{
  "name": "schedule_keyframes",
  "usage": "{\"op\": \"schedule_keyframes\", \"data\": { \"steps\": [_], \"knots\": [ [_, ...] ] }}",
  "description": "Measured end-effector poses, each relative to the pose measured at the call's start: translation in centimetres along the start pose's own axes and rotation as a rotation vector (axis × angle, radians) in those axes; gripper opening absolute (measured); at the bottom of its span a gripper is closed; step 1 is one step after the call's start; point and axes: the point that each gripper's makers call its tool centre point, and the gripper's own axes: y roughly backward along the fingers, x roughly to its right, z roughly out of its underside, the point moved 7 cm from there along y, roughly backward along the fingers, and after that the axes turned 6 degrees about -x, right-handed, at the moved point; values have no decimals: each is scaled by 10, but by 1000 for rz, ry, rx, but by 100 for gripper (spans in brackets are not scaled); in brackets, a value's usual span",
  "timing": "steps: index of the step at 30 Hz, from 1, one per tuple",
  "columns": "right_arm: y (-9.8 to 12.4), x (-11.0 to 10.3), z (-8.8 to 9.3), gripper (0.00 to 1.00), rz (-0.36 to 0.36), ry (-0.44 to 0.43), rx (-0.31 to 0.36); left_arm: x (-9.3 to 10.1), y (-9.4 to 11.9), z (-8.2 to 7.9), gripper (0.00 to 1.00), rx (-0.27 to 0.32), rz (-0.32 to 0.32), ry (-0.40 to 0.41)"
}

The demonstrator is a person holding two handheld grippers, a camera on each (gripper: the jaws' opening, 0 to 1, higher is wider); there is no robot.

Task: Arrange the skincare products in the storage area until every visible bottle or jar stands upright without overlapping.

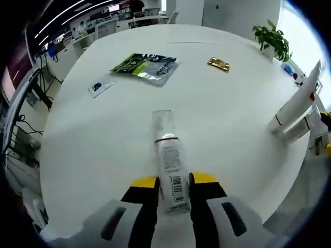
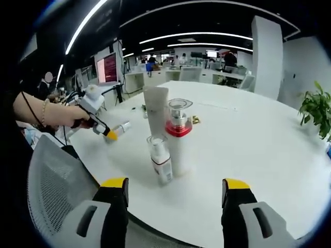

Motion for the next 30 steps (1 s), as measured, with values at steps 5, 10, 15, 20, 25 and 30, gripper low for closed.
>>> {"op": "schedule_keyframes", "data": {
  "steps": [5,10,15,20,25,30],
  "knots": [
    [1,-1,-1,76,8,0,4,-4,-2,0,23,2,42,47],
    [2,-1,-1,76,3,2,6,16,13,4,23,34,129,185],
    [1,-2,-1,75,-4,13,2,28,23,6,23,83,244,340],
    [3,-5,-2,75,-12,12,10,21,31,7,23,119,297,359],
    [7,-7,-4,75,-34,0,22,29,56,2,22,209,386,379],
    [13,-11,-3,66,-85,-27,38,31,75,-5,22,271,450,350]
  ]
}}
